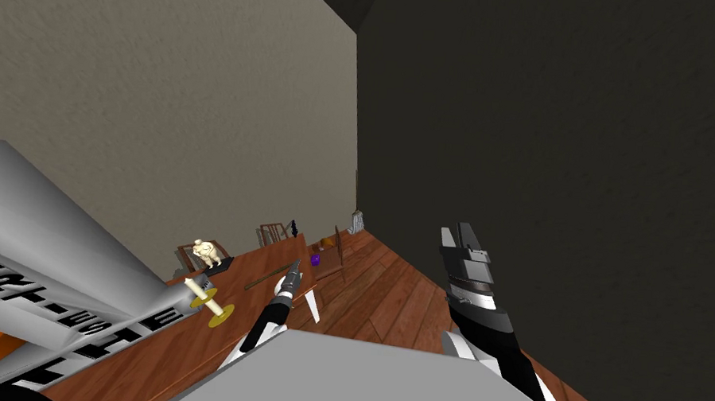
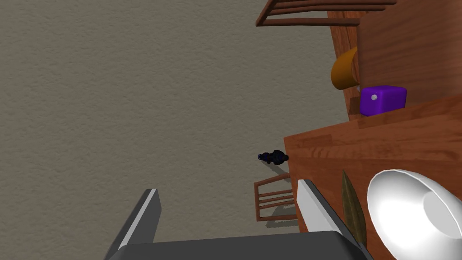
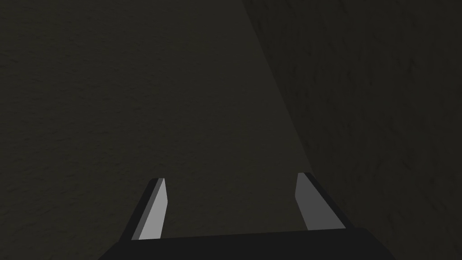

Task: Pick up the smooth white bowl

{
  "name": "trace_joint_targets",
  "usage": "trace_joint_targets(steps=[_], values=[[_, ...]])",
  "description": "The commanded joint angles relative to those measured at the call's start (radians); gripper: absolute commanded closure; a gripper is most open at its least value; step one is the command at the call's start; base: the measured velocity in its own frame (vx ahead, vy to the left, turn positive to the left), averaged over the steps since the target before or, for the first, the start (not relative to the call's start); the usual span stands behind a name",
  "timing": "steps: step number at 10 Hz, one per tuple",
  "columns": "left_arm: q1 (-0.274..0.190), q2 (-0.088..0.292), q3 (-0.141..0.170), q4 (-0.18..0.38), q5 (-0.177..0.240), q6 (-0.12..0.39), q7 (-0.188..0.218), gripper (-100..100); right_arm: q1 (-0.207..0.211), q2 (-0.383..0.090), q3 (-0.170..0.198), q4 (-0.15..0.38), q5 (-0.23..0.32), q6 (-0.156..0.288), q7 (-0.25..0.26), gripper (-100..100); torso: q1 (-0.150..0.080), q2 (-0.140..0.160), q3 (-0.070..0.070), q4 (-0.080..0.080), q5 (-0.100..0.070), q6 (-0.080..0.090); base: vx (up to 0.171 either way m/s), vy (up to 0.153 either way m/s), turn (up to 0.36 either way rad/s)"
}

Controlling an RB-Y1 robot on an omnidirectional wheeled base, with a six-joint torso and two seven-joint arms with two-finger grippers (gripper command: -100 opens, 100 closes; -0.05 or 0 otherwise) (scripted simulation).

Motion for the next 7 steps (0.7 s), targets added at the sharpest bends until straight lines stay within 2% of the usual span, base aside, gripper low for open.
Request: trace_joint_targets(steps=[1,2,5,6,7], values=[[-0.025,0.013,0.002,0.05,0.018,0.032,0.002,-100,0.0,0.0,0.0,0.0,0.0,0.0,0.0,0,0.0,0.0,0.0,0.0,0.0,0.0,0.034,-0.006,-0.01],[-0.025,0.013,0.002,0.065,0.018,0.032,0.002,-100,0.0,0.0,0.0,0.0,0.0,0.0,0.0,0,0.0,-0.001,0.0,0.0,0.0,0.0,0.029,-0.002,-0.006],[-0.074,0.046,0.006,0.179,0.069,0.119,0.013,-100,0.0,0.0,0.0,0.0,0.0,0.0,0.0,0,0.002,-0.002,-0.001,0.0,0.0,0.0,0.059,0.013,-0.01],[-0.074,0.046,0.006,0.199,0.069,0.13,0.013,-100,0.0,0.0,0.0,0.0,0.0,0.0,0.0,0,0.002,-0.003,-0.002,-0.001,0.0,0.0,0.056,0.012,-0.003],[-0.09,0.058,0.007,0.228,0.087,0.165,0.018,-100,0.0,0.0,0.0,0.0,0.0,0.0,0.0,0,0.002,-0.002,-0.001,-0.001,0.0,0.0,0.044,0.023,0.003]])
